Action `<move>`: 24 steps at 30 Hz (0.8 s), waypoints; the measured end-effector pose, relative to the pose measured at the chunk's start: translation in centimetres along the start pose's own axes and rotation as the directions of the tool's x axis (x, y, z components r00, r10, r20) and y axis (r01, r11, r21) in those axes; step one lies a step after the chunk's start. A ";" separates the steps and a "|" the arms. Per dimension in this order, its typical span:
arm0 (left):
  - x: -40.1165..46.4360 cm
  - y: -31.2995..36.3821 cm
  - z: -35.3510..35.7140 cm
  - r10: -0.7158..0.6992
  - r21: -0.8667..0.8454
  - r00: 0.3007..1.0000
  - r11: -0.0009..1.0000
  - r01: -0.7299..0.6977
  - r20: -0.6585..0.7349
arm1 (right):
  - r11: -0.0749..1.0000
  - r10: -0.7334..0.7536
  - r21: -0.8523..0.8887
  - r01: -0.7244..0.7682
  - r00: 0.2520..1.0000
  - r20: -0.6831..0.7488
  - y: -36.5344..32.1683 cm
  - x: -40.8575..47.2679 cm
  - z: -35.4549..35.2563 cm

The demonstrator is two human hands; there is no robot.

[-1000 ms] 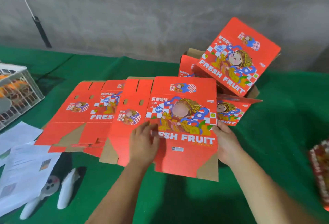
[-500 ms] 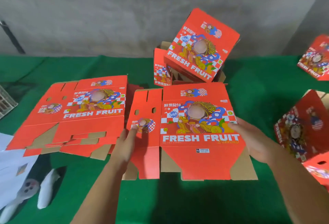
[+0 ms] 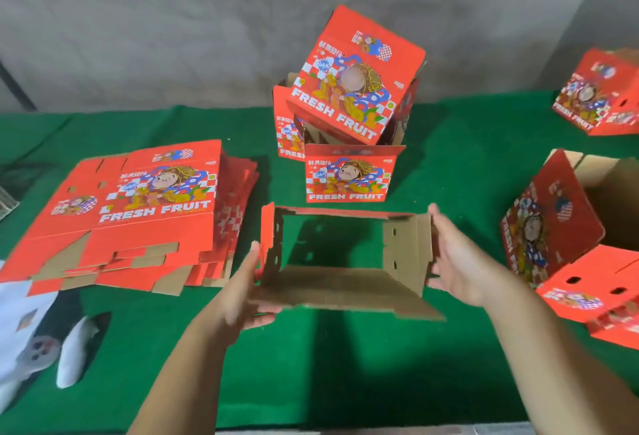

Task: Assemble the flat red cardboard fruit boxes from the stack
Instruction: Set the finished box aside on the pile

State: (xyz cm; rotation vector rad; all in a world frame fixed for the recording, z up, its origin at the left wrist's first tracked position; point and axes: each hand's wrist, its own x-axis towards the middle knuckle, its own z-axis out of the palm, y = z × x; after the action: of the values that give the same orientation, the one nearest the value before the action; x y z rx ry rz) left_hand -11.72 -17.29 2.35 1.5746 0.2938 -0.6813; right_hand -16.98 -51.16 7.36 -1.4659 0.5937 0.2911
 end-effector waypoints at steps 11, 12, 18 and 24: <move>-0.7 2.4 -0.4 0.372 0.069 0.813 0.921 -0.384 -0.448 | 0.952 -0.170 -0.259 0.161 0.985 -0.011 -0.5 -0.5 1.8; -0.8 2.6 -0.2 0.401 0.001 0.801 0.894 -0.447 -0.443 | 0.954 -0.184 -0.255 0.160 0.980 -0.071 -0.6 -0.4 2.1; -1.3 3.4 0.0 0.353 -0.128 0.872 0.901 -0.414 -0.338 | 0.974 -0.188 -0.158 0.162 0.967 -0.170 -0.6 -0.5 1.7; -1.3 3.8 0.7 0.407 0.040 0.834 0.905 -0.424 -0.372 | 0.939 -0.344 -0.095 0.331 0.898 -0.274 -0.3 -0.1 1.7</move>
State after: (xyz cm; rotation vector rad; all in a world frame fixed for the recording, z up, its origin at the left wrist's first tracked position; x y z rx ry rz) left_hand -10.73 -18.17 6.21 1.6488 0.2297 -0.0287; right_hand -16.56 -49.48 7.68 -1.6393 0.5523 -0.1878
